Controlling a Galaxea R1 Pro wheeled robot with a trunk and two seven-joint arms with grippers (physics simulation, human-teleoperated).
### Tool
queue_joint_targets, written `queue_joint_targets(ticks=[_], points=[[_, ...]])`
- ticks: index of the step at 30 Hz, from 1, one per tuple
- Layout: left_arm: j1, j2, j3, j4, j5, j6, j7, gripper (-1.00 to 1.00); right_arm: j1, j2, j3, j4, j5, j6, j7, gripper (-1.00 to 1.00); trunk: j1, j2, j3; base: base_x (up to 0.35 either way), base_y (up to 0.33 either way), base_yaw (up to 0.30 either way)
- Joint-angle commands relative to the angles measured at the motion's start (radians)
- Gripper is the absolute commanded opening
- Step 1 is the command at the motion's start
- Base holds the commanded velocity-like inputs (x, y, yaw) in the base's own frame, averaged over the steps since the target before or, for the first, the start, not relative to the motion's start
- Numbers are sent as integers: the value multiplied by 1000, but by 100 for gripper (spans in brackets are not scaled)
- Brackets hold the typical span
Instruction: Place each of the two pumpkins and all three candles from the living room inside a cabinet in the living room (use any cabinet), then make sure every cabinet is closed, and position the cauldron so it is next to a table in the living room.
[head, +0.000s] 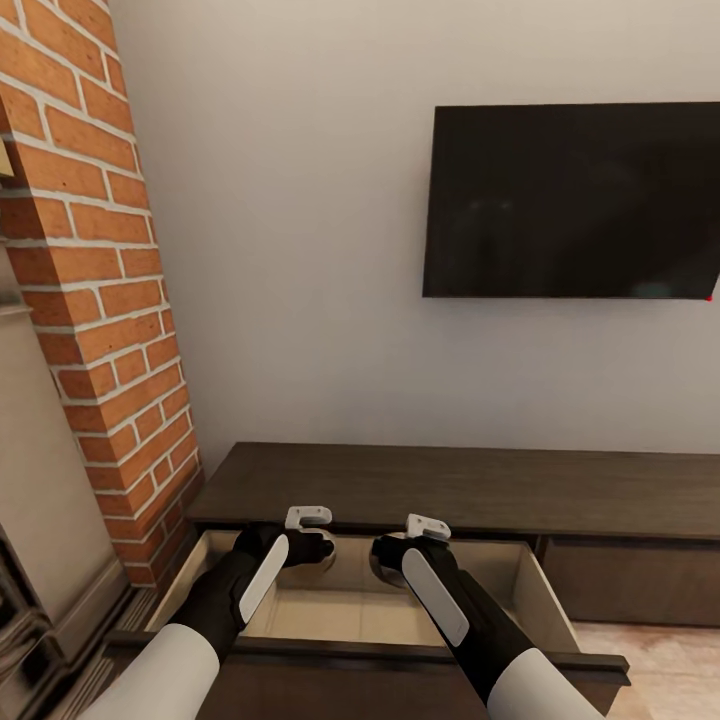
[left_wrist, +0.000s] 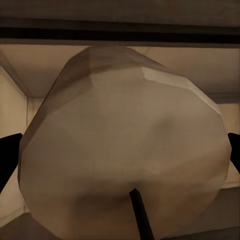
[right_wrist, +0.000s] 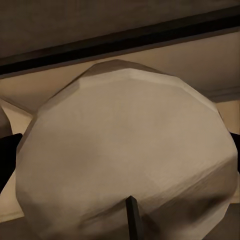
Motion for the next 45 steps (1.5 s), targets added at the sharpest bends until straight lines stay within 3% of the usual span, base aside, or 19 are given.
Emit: queue_joint_targets(ticks=[1, 6, 37, 45], points=[[-1, 0, -2, -1, 10, 3, 9, -100, -1, 0, 2, -1, -8, 1, -9, -100, 0, -1, -1, 4, 2, 0], [-1, 0, -2, -1, 12, 3, 8, -100, -1, 0, 2, -1, -8, 1, -9, -100, 0, -1, -1, 1, 0, 0], [-1, 1, -2, -1, 10, 7, 12, -100, -1, 0, 2, -1, -9, 4, -9, -100, 119, -218, -98, 0, 0, 0], [-1, 2, -2, -1, 8, 8, 14, -100, -1, 0, 2, 0, -8, 8, -12, -100, 122, -219, -125, 0, 0, 0]])
